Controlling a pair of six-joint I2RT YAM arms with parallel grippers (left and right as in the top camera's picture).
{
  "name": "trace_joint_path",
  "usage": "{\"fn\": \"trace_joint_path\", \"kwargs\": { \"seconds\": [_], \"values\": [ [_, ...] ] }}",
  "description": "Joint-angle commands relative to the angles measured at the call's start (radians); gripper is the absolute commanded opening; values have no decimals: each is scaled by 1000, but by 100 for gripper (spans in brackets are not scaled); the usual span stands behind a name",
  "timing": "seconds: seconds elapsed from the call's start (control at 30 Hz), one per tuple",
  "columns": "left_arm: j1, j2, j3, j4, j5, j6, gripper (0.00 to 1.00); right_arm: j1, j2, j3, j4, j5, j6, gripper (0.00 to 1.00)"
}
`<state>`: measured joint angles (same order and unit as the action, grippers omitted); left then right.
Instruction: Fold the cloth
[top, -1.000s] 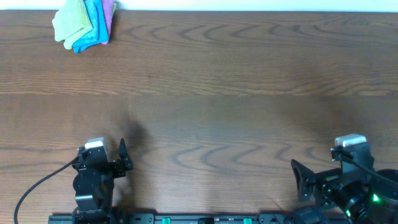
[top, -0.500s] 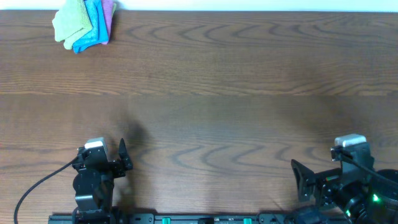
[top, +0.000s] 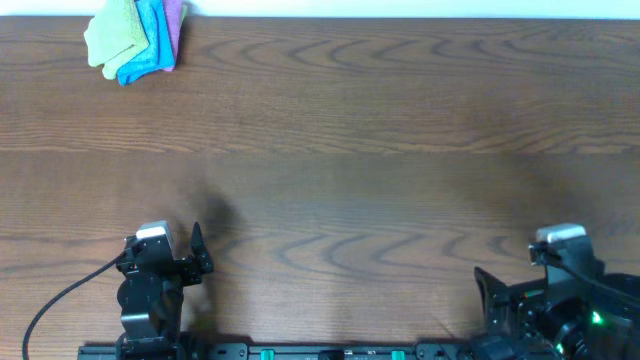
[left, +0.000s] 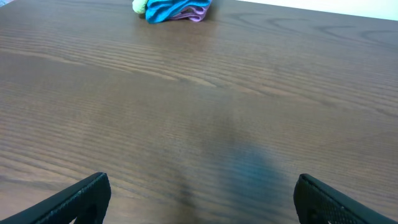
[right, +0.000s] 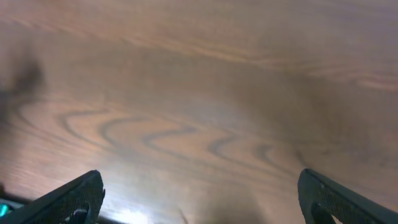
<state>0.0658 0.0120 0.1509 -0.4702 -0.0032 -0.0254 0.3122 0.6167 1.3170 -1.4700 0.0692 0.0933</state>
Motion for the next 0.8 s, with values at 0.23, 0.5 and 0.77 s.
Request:
{"fn": "trace_joint_path", "kwargs": {
  "seconds": [0.23,0.5,0.77],
  "values": [
    [6,-8,-18,0,-3,-4,95,-93,-166,-2,6,55,-29,99],
    [6,-8,-18,0,-3,-4,95,-158,-397,-129,243,58,-84,99],
    [6,-8,-18,0,-3,-4,95,-214,-509,-502,472,58,-85,99]
  ]
}}
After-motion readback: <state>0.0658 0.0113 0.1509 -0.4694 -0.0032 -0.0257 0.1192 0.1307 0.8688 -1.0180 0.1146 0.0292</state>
